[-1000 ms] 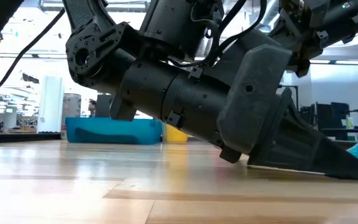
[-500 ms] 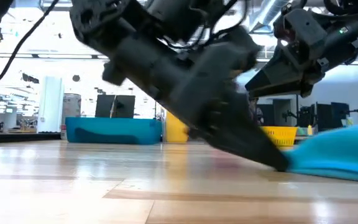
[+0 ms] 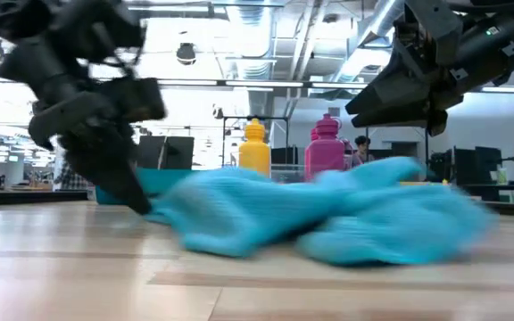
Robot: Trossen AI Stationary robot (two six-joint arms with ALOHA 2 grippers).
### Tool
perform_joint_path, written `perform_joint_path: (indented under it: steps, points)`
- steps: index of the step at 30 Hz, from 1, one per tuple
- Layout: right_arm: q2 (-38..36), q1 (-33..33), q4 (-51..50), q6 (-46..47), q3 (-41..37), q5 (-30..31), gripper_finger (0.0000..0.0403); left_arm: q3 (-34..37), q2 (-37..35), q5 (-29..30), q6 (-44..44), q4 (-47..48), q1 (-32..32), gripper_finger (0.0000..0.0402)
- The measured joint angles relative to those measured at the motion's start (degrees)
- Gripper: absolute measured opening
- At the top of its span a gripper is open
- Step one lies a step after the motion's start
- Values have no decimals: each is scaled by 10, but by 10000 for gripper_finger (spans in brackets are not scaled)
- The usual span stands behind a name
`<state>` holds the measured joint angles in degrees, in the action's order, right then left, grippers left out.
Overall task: Pick & Place Sports Items
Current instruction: Fold the blue towel
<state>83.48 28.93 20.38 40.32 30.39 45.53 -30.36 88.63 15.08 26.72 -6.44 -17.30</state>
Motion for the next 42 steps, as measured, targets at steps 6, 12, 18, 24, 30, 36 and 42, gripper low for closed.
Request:
perform_joint_path:
  steps: [6, 12, 18, 24, 30, 36, 42]
  points:
    - [0, 0, 8, -5, 0, -2, 138, 132, -178, 67, 66, -20, 0, 21]
    - [0, 0, 15, -32, 0, -55, 138, 206, -306, 76, 83, -114, -2, 47]
    - [0, 0, 32, -79, 0, -137, 138, 238, -341, 76, 83, -161, -4, 88]
    - [0, 5, 34, -69, 0, -249, 138, 248, -323, 76, 114, -169, -3, 132]
    - [4, 43, 21, -47, 0, -244, 138, 248, -288, 76, 117, -203, -3, 156]
    - [58, 50, 3, -103, 0, -148, 138, 247, -261, 79, 97, -253, -3, 157]
    - [126, 41, 3, -149, 0, -106, 138, 247, -258, 81, 92, -267, -3, 151]
